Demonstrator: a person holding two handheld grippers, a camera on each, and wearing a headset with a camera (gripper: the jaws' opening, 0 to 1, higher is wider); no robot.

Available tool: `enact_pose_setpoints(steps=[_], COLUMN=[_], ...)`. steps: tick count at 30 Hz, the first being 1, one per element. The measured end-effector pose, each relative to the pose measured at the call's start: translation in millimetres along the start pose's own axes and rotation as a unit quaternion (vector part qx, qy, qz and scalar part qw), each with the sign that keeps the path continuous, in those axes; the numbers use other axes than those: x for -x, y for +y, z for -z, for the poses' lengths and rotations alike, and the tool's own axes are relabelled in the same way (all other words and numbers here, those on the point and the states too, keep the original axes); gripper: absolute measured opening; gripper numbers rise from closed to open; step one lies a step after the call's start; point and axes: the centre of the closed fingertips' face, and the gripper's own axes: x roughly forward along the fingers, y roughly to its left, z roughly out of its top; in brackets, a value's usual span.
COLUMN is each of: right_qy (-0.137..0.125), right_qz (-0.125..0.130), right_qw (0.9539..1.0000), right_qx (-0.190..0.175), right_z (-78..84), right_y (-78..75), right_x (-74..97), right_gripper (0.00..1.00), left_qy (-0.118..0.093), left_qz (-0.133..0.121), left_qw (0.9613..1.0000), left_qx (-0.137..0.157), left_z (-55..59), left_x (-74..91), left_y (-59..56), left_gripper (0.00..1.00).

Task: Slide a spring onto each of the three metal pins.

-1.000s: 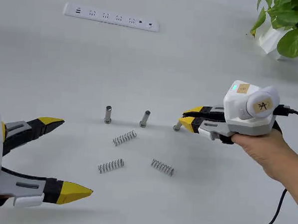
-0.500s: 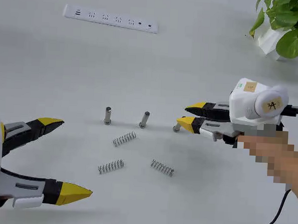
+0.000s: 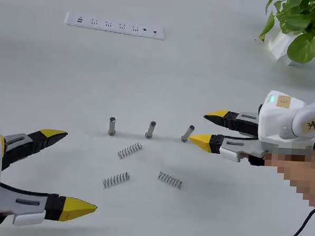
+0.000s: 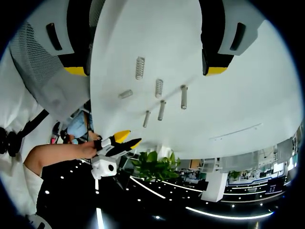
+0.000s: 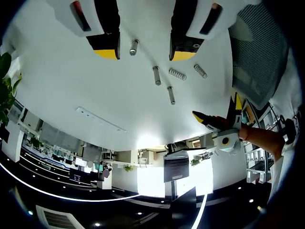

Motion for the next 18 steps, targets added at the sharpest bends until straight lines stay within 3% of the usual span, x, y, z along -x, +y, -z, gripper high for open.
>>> enact_pose_setpoints(steps=[7,18], right_qy=[-0.015,-0.012], right_qz=[-0.017,-0.043], right_qw=[0.9997,0.9989], right_qx=[0.009,0.016], right_z=[7.6,24.8], right_y=[13.0,30.6], right_x=[17.5,39.9], right_gripper=[0.57,0.82], left_qy=[0.002,0.009], left_qz=[0.002,0.001], left_qw=[1.0,0.9999], left_qx=[-0.005,-0.01], left_z=[-0.8,-0.7], left_x=[0.4,2.1], left_y=[-1.1,-3.6], left_gripper=[0.97,0.97])
